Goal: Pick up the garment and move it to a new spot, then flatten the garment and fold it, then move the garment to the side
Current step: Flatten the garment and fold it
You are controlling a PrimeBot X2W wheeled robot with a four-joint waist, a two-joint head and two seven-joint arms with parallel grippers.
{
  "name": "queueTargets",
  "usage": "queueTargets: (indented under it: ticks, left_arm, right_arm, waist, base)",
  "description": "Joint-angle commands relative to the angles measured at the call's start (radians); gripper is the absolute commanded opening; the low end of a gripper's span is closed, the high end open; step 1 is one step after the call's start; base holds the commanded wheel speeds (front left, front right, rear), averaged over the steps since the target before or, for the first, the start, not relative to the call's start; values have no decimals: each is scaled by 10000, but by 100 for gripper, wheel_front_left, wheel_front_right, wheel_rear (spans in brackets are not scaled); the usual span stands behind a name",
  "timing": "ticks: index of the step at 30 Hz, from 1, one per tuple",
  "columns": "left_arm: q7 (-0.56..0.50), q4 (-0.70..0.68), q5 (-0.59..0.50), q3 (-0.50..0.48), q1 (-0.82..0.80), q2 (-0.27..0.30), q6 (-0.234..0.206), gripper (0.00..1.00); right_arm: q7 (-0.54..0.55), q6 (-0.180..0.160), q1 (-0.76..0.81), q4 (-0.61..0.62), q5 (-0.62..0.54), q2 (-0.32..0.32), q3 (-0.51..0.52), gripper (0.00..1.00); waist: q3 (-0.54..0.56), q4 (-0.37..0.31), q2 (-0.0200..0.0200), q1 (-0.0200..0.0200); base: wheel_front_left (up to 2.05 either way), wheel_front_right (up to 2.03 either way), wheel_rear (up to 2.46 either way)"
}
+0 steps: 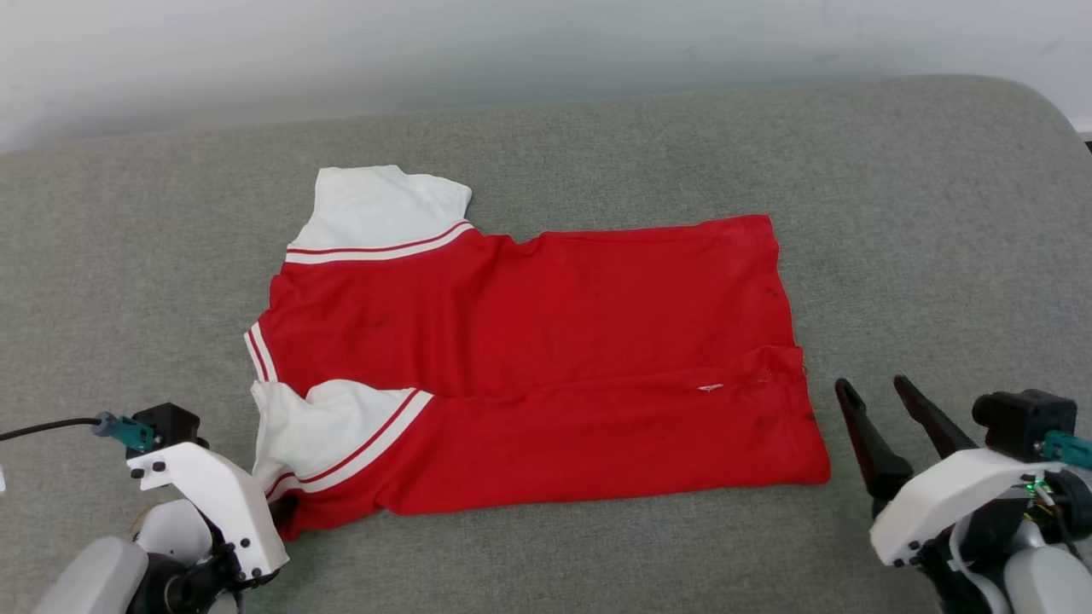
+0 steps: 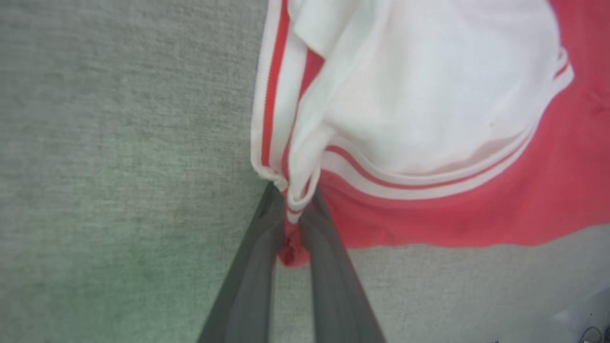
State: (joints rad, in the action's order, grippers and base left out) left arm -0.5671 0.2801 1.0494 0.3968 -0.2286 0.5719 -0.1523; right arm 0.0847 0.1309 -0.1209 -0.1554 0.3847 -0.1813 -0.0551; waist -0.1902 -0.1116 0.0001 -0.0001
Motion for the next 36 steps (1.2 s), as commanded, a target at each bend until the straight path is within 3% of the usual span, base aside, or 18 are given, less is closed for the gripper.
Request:
queueTargets:
  ticks: [1,11,21,22,23,24,25,36]
  left_arm:
    - [14,162,-32,317,292,-442,34,0]
    - [1130,-1380,-754,-34,220,36,-352,0]
    - [1163,-2700,-1339,235,14,56,-845,0]
    - [1158,-2730,-1357,260,4,45,-861,0]
    - [1136,-2738,-1349,283,19,36,-850,0]
    - [1141,-2756,-1297,279,59,-15,-862,0]
    - [1155,-2767,-1265,278,113,-42,-891,0]
    - [1586,-2693,-1168,163,686,-87,-928,0]
  right_arm:
    - [220,-3,-76,-53,71,-107,75,100]
    - [4952,-3,-562,-642,873,-670,68,100]
    - [6206,-2,-1438,-2298,975,-229,-509,100]
    - [6216,-2,-1467,-2410,1030,-187,-607,81]
    - [6166,0,-1511,-2514,1079,-144,-654,35]
    - [6206,0,-1516,-2636,1097,-126,-708,14]
    - [6207,0,-1515,-2736,1127,-122,-752,0]
    - [5699,7,-1645,-2248,1468,-650,-1073,0]
  waist:
    - [62,49,-1,1]
    - [183,650,-1,1]
    - [-441,1155,-1,1]
    - [-457,1172,-1,1]
    - [-457,1180,-1,1]
    - [-437,1175,-1,1]
    - [-389,1157,-1,1]
    - [712,1042,-1,1]
  base:
    - [0,0,0]
    - [0,0,0]
    - [0,0,0]
    - [0,0,0]
    - [0,0,0]
    - [0,0,0]
    - [0,0,0]
    - [0,0,0]
